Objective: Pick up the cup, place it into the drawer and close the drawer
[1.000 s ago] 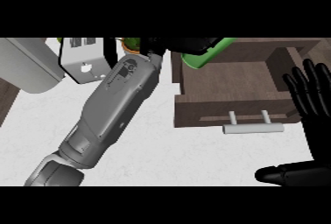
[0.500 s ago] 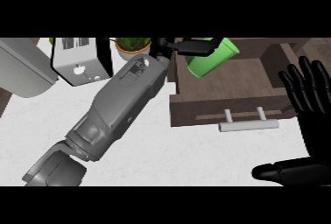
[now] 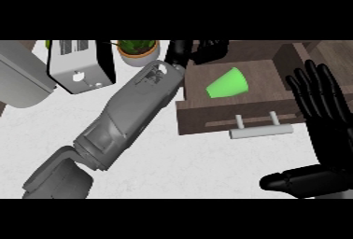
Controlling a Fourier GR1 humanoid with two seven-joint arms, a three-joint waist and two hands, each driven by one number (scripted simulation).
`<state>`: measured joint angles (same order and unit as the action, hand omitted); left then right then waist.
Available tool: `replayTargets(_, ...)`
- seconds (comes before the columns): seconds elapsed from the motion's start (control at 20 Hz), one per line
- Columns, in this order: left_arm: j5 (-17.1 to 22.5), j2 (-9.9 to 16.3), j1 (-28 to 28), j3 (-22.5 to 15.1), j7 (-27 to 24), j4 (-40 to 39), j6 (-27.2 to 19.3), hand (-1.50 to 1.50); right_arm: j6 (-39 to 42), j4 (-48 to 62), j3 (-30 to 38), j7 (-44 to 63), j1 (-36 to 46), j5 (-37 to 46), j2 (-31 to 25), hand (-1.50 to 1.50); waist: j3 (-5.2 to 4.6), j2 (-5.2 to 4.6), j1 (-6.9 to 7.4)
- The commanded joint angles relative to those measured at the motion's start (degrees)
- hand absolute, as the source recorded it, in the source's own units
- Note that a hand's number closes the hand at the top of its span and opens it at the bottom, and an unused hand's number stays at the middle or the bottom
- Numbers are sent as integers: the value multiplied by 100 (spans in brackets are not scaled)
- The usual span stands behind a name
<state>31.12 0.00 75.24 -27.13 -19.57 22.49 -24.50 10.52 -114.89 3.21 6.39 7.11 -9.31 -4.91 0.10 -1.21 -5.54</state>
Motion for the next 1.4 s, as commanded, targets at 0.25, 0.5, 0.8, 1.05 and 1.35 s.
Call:
replayTargets(0.25, 387, 0, 111, -702, 336, 125, -419, -150, -22, 150, 54, 104, 415, -135, -19, -150, 1, -36, -114)
replayTargets(0.5, 786, 0, -167, -488, -391, 298, -89, -150, 0, -143, 5, 138, 83, -303, 78, -150, -6, -3, 8)
replayTargets(0.8, 1274, 0, 23, -163, -792, 600, 121, -150, 94, -179, 131, 534, 174, -837, -22, -150, -7, 49, 200)
replayTargets(1.05, 1225, 79, -327, 149, -554, 1074, 234, -150, 528, -346, 339, 262, -230, -940, -315, 150, -9, 135, 510)
replayTargets(1.35, 1397, 583, -948, 419, -415, 1935, 136, -150, 1206, -522, 556, 380, -283, -766, -1170, 150, -14, 178, 667)
